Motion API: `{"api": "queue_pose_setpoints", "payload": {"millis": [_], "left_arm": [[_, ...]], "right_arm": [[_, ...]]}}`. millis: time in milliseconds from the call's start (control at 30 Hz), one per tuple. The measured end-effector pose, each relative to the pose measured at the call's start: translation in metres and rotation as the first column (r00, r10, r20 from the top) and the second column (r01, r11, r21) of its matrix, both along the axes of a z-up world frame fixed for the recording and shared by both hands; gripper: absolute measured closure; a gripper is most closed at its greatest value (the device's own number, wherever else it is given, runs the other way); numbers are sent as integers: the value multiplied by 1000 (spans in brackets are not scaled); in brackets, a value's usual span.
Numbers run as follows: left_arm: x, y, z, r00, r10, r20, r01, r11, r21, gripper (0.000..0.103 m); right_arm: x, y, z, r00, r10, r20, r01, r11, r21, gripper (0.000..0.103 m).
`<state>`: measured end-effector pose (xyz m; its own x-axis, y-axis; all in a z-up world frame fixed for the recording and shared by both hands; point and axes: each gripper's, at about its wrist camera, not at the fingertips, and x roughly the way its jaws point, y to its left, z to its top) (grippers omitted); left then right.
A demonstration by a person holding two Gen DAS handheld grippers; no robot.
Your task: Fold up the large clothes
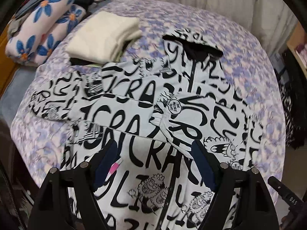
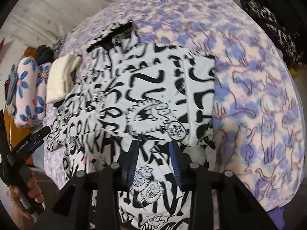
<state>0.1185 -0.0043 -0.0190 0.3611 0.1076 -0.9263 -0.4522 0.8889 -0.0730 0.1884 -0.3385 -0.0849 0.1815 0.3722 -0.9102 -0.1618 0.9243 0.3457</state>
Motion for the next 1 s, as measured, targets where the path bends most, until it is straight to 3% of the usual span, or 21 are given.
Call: {"api": "queue_pose_setpoints", "payload": {"millis": [267,433,633,767,1000], "left_arm": [[-31,29,42,998,45,40,-46,999,13,25],[-49,71,48,994,86,63,-85,996,-6,25],[-70,139,36,993,98,70,-96,995,-42,25],[-79,195,27,995,77,61,-73,995,-68,25],[-95,290,1,997,67,42,-60,988,-146,25]], "right_arm": [[-10,34,24,993,118,30,-118,993,6,70],[-18,69,32,988,152,32,-152,988,-8,70],[-28,132,43,984,169,54,-166,984,-56,70],[-37,180,46,991,128,47,-123,988,-88,70],[-50,298,38,996,89,4,-88,992,-92,70]]}}
